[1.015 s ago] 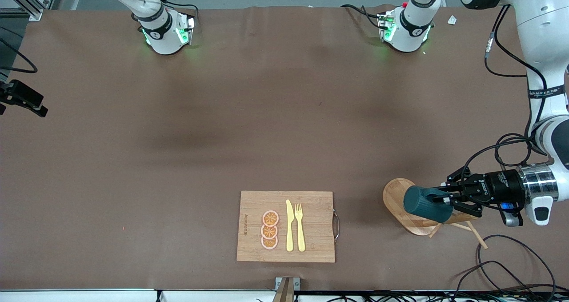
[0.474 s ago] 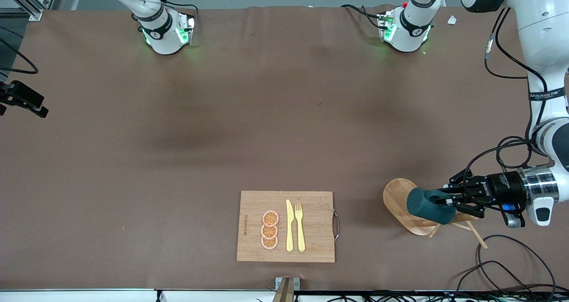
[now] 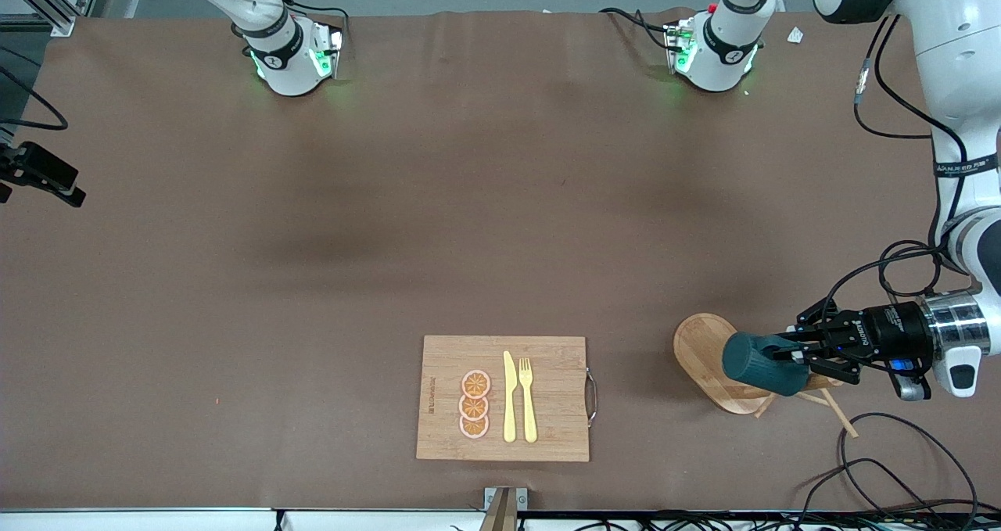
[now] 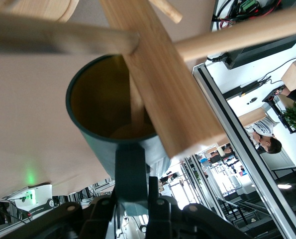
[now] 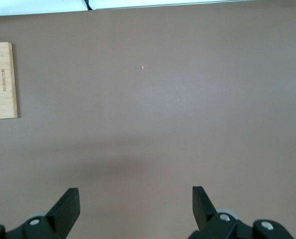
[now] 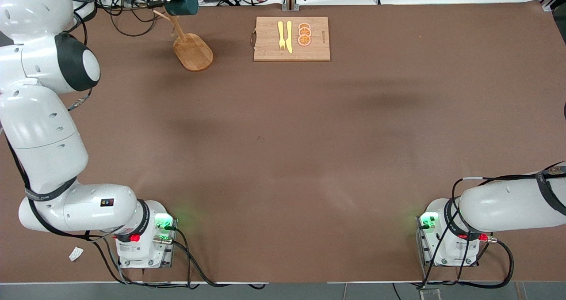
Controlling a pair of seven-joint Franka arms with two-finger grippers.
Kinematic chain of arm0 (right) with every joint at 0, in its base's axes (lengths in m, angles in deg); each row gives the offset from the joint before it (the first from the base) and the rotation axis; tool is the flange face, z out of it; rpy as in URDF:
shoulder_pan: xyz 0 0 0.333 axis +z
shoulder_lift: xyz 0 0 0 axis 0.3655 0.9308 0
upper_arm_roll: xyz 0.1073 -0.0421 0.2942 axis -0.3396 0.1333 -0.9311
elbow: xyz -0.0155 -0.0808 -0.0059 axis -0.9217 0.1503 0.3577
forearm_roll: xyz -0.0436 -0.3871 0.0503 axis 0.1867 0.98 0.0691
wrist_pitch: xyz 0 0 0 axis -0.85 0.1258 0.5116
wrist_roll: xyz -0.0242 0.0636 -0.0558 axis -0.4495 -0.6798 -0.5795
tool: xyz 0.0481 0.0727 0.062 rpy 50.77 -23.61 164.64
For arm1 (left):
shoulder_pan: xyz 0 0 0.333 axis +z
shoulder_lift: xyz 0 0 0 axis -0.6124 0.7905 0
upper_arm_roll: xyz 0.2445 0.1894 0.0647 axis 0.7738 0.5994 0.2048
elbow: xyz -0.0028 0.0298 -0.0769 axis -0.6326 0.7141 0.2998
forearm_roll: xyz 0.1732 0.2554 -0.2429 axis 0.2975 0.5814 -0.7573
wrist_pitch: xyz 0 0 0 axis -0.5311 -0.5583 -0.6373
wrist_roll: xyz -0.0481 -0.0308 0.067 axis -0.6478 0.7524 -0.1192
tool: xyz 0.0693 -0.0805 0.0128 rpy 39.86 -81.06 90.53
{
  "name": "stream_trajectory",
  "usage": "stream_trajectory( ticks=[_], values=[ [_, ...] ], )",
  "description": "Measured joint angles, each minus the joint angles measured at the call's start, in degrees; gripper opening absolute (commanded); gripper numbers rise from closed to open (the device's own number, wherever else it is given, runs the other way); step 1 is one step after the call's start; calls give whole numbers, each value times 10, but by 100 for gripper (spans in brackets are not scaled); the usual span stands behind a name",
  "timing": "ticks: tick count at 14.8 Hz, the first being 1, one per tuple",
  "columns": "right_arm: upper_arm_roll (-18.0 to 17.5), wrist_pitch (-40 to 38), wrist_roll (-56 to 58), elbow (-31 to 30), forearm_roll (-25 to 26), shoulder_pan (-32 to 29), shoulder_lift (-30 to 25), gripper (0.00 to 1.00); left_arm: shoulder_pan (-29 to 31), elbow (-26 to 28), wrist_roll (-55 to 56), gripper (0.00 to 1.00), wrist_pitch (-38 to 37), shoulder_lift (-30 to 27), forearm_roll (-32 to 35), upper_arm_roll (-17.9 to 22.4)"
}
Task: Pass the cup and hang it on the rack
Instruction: 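Hang the mug on a rack peg with the left gripper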
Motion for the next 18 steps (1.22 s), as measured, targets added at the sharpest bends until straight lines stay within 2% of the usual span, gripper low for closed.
stream_trajectory(
  ticks=[14,16,18],
  values=[
    [0,0,0,0,0,0,0,100,7,0,-3,9,0,10,0,0],
    [0,0,0,0,0,0,0,100,9,0,-3,18,0,12,0,0],
    [0,0,0,0,0,0,0,100,9,0,-3,48,0,12,0,0]
  ],
)
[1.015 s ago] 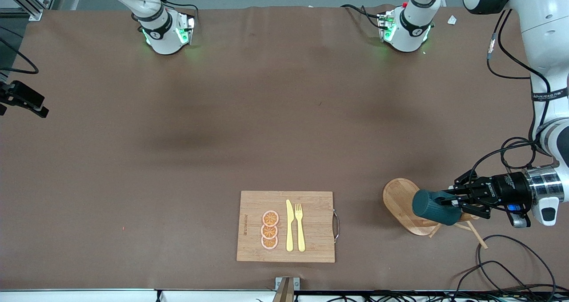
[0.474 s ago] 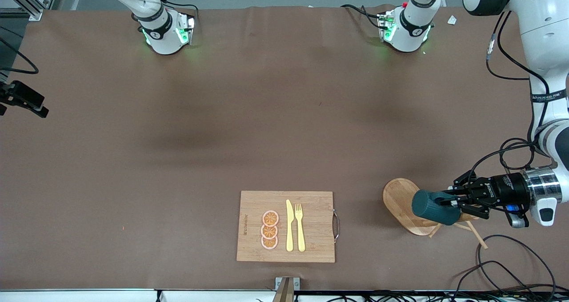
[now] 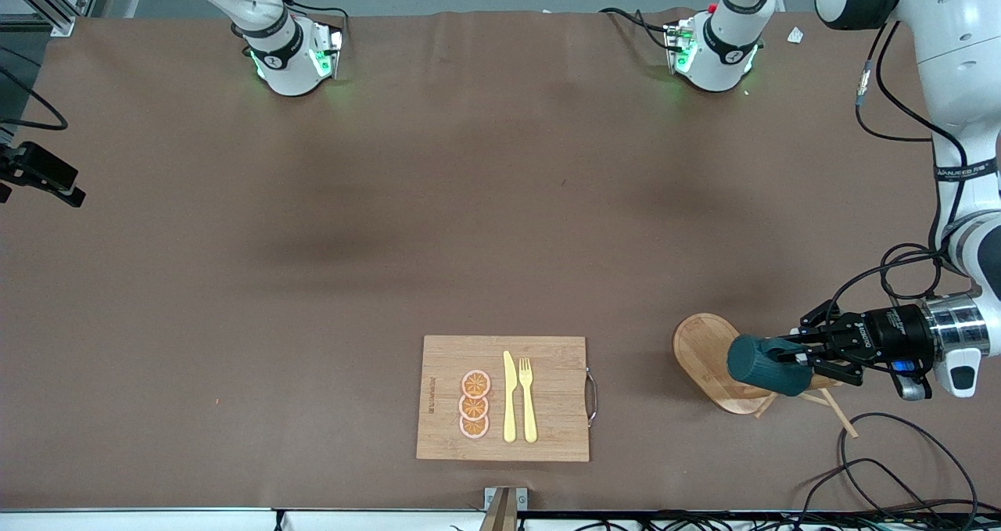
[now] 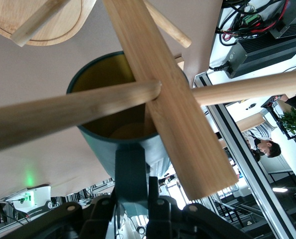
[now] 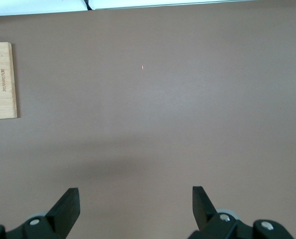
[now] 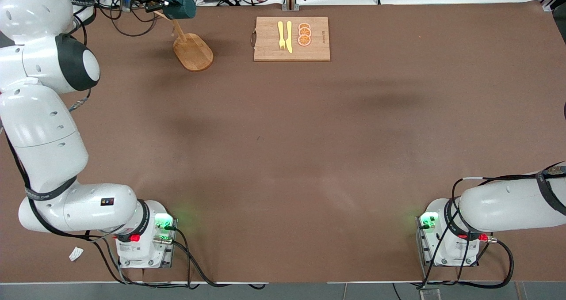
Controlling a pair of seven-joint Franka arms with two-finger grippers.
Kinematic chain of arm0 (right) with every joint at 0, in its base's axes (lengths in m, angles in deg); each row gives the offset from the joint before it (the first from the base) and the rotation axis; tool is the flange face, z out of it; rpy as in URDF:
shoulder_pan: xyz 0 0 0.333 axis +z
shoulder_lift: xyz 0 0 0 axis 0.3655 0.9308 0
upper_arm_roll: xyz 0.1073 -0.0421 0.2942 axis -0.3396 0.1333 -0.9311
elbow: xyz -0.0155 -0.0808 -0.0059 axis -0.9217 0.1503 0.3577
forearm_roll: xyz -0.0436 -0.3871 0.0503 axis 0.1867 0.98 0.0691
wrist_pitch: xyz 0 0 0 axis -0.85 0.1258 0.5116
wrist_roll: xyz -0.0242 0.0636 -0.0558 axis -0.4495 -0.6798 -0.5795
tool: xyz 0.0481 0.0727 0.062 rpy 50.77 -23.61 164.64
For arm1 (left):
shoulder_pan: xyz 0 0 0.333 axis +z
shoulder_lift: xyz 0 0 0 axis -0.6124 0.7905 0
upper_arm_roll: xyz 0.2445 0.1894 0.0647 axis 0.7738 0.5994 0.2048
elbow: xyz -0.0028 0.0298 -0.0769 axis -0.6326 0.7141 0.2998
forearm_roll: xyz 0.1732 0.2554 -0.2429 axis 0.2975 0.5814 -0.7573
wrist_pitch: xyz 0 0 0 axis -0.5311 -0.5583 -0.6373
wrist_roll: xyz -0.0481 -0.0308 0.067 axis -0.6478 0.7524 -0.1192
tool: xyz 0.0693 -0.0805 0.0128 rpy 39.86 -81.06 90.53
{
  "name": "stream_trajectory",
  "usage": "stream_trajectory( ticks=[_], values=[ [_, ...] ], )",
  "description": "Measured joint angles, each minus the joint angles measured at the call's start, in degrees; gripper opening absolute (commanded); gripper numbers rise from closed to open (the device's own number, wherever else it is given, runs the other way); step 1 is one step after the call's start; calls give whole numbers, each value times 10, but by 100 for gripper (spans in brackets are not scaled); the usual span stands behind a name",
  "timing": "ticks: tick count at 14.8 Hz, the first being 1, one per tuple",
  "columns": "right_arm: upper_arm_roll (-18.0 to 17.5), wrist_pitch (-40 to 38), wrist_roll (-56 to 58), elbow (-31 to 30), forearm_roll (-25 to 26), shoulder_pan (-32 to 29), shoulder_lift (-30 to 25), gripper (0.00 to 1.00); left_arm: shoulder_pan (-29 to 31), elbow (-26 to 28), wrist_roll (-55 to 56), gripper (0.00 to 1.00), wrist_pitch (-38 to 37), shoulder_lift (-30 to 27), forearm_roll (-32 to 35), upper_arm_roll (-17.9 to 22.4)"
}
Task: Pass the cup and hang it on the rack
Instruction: 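Hang the mug on a rack peg with the left gripper, then open the left gripper and pull it away from the mug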
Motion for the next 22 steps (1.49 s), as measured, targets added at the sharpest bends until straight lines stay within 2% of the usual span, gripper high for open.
stream_trajectory(
  ticks=[1,2,9,11,17,22],
  values=[
    [0,0,0,0,0,0,0,100,0,0,0,64,0,0,0,0],
    [0,0,0,0,0,0,0,100,0,0,0,98,0,0,0,0],
    [1,0,0,0,0,0,0,100,0,-15,0,100,-2,-8,0,-1],
    [1,0,0,0,0,0,0,100,-1,-20,0,100,-9,-27,30,-2],
    [1,0,0,0,0,0,0,100,-44,-23,-25,100,-15,-110,252,-19],
    [1,0,0,0,0,0,0,100,-43,-23,-76,100,-40,-187,492,-98]
  ],
)
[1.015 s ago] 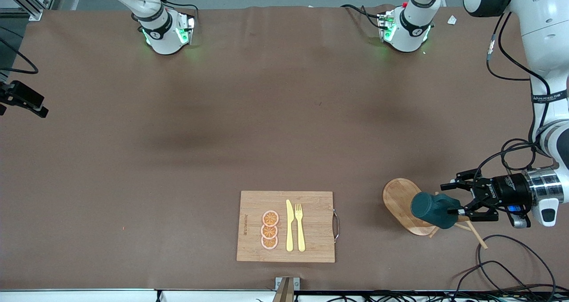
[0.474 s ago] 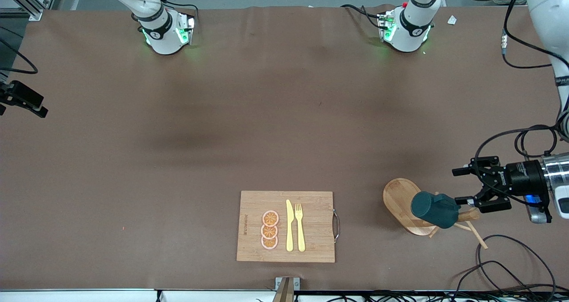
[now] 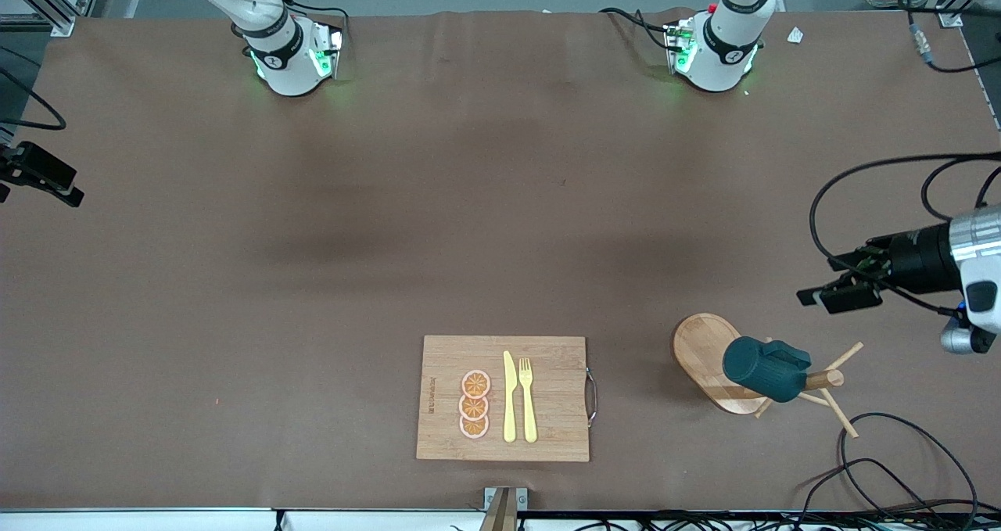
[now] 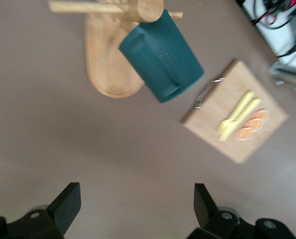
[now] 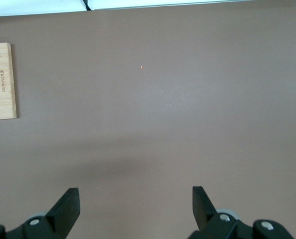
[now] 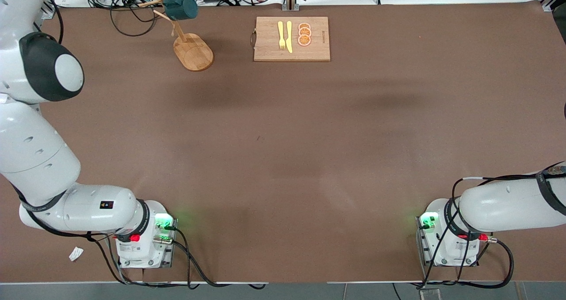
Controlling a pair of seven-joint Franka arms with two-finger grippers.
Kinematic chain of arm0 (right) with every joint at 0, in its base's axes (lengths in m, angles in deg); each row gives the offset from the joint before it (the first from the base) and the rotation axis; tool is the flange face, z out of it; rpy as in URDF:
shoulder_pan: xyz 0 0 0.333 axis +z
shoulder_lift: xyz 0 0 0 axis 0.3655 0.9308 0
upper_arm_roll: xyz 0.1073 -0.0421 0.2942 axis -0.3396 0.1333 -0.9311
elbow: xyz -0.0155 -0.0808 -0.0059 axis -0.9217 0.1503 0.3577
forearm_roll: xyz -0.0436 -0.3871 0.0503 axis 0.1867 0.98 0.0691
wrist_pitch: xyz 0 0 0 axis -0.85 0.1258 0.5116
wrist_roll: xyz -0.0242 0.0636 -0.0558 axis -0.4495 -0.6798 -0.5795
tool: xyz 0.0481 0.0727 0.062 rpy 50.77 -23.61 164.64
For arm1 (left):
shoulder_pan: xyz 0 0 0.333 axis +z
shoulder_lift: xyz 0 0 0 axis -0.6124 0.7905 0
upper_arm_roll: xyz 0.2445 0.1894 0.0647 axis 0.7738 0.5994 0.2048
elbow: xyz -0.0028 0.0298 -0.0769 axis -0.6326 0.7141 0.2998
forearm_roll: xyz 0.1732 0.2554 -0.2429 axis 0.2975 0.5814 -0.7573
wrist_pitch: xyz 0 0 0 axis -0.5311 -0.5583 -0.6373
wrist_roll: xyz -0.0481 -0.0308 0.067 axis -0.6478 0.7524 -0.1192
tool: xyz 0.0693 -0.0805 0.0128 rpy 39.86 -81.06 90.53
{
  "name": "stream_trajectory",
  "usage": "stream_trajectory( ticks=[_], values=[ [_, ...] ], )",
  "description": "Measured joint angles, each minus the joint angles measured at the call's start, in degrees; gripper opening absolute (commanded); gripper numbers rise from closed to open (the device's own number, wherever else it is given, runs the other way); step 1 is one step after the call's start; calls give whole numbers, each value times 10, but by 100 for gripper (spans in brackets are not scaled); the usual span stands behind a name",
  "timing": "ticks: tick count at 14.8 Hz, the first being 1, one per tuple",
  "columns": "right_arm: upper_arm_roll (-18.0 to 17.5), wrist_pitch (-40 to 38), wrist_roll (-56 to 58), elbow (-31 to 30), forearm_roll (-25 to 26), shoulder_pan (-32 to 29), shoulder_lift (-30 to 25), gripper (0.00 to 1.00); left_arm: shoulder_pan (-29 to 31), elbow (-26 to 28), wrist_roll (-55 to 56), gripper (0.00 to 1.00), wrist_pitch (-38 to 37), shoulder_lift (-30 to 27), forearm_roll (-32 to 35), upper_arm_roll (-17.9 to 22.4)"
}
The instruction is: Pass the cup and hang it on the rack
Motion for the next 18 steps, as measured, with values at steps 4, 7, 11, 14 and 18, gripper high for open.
stream_trajectory(
  ticks=[4,7,11,14,18],
  values=[
    [0,0,0,0,0,0,0,100,-1,5,-62,100,-39,-53,90,-32],
    [1,0,3,0,0,0,0,100,0,12,-131,100,-43,-79,141,-45],
    [2,0,5,0,0,0,0,100,0,13,-194,100,-43,-100,187,-71],
    [3,0,6,0,0,0,0,100,0,25,-211,100,-43,-117,193,-71],
    [4,0,7,0,0,0,0,100,6,61,-211,100,-44,-163,201,-69]
  ],
)
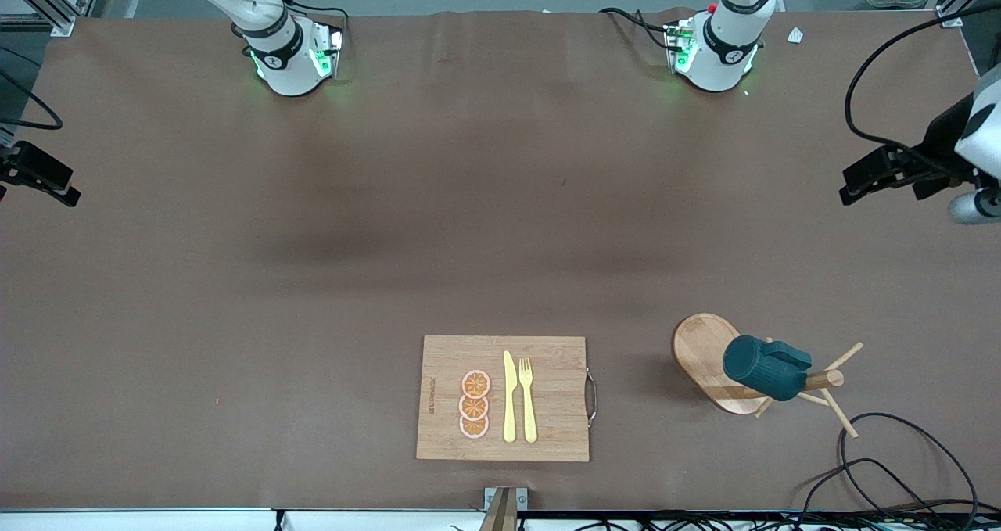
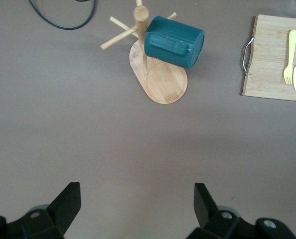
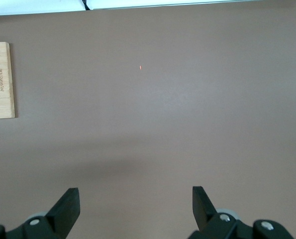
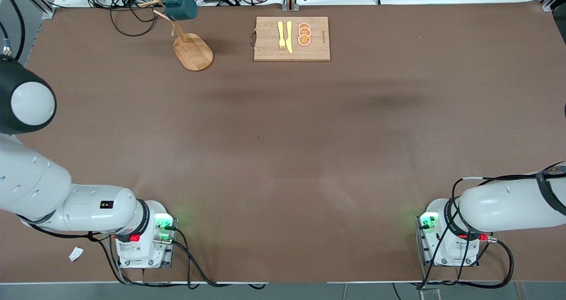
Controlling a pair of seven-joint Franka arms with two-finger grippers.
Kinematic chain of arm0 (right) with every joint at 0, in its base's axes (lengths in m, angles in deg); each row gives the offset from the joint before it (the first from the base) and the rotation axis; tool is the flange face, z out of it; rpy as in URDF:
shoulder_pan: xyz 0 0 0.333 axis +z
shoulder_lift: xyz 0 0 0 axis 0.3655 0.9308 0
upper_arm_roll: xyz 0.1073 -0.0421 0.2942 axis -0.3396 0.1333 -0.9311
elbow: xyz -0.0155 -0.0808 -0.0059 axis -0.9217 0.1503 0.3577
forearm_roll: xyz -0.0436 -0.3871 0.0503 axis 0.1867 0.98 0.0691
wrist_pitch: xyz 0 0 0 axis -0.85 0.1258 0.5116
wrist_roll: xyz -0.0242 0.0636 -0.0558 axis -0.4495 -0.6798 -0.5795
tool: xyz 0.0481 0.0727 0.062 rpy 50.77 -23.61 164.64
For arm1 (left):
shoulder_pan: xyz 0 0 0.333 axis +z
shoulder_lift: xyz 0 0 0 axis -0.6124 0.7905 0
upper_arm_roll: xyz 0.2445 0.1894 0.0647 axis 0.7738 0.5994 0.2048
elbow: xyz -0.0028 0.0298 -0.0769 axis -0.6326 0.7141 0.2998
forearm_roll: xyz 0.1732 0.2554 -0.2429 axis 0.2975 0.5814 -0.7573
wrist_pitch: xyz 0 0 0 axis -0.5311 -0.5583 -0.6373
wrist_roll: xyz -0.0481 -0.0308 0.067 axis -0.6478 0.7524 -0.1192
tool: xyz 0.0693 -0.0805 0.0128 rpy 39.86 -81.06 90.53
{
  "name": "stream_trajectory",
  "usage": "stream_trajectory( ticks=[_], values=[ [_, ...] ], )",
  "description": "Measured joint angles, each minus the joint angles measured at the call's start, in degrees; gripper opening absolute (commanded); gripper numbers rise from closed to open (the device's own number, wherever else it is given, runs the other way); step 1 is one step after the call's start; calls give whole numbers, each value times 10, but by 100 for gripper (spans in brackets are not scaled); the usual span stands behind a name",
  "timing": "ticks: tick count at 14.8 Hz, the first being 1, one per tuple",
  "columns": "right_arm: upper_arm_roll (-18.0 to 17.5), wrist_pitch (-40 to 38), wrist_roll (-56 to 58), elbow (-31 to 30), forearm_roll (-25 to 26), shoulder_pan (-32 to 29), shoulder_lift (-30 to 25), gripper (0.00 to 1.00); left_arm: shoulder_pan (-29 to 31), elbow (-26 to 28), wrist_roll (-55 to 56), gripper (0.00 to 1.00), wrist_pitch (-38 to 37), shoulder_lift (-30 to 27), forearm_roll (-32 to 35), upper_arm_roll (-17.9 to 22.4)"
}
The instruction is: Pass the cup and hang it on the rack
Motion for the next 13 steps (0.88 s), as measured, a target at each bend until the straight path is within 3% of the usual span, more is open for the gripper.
stream_trajectory(
  ticks=[8,13],
  values=[
    [1,0,0,0,0,0,0,100,5,159,-1,100,-4,-144,0,-1],
    [1,0,3,0,0,0,0,100,5,184,-1,100,-4,-165,0,-4]
  ],
)
